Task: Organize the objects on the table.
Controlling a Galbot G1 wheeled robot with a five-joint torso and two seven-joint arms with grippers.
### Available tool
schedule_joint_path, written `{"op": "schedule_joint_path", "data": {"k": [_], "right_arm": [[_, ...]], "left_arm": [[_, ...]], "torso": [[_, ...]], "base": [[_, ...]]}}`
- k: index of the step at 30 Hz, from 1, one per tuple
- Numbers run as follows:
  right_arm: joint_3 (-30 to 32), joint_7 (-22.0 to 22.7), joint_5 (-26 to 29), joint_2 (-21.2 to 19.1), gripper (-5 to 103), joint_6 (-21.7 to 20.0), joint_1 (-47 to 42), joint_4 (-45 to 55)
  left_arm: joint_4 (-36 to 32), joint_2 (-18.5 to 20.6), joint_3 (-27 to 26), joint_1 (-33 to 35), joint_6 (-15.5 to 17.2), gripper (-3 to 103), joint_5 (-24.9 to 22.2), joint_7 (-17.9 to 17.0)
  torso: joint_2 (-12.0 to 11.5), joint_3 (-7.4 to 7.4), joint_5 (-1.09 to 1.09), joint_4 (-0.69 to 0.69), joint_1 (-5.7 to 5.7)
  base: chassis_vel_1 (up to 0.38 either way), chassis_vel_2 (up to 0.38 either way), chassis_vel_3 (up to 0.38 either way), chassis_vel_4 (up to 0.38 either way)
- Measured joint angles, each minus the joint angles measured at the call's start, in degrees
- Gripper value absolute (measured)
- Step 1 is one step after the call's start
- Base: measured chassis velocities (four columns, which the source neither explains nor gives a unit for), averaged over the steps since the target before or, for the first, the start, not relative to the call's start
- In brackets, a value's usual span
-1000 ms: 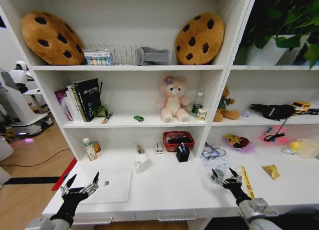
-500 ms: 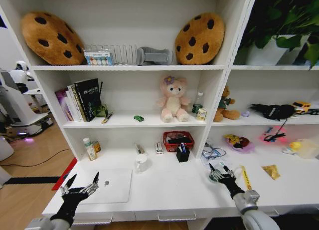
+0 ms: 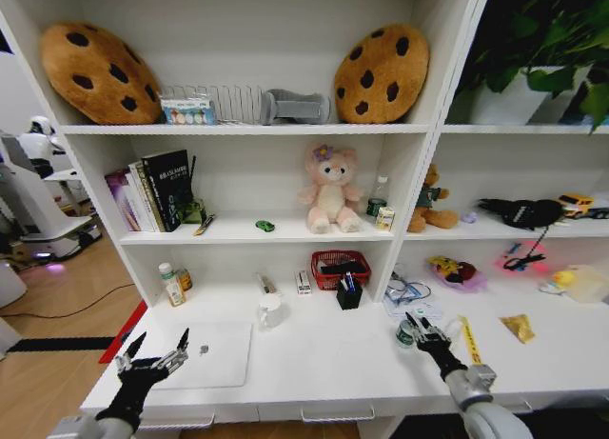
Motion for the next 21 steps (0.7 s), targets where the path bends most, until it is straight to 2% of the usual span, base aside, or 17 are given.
{"op": "schedule_joint_path", "data": {"k": [6, 14, 21], "right_arm": [[2.9, 1.8, 2.4, 1.1, 25, -0.6, -2.5, 4.2], [9.2, -0.1, 3.4, 3.1, 25, 0.4, -8.8, 11.8], [10.2, -1.6, 3.7, 4.4, 25, 0.9, -11.0, 13.7]], "left_arm": [[0.0, 0.0, 0.0, 0.0, 0.0, 100, 0.0, 0.0], [0.0, 0.0, 0.0, 0.0, 0.0, 100, 0.0, 0.0], [0.0, 0.0, 0.0, 0.0, 0.0, 100, 0.0, 0.0]], "torso": [[0.0, 0.00, 0.00, 0.01, 0.00], [0.0, 0.00, -0.01, -0.01, 0.00], [0.0, -0.01, -0.01, 0.00, 0.00]], "base": [[0.000, 0.000, 0.000, 0.000], [0.000, 0.000, 0.000, 0.000], [0.000, 0.000, 0.000, 0.000]]}}
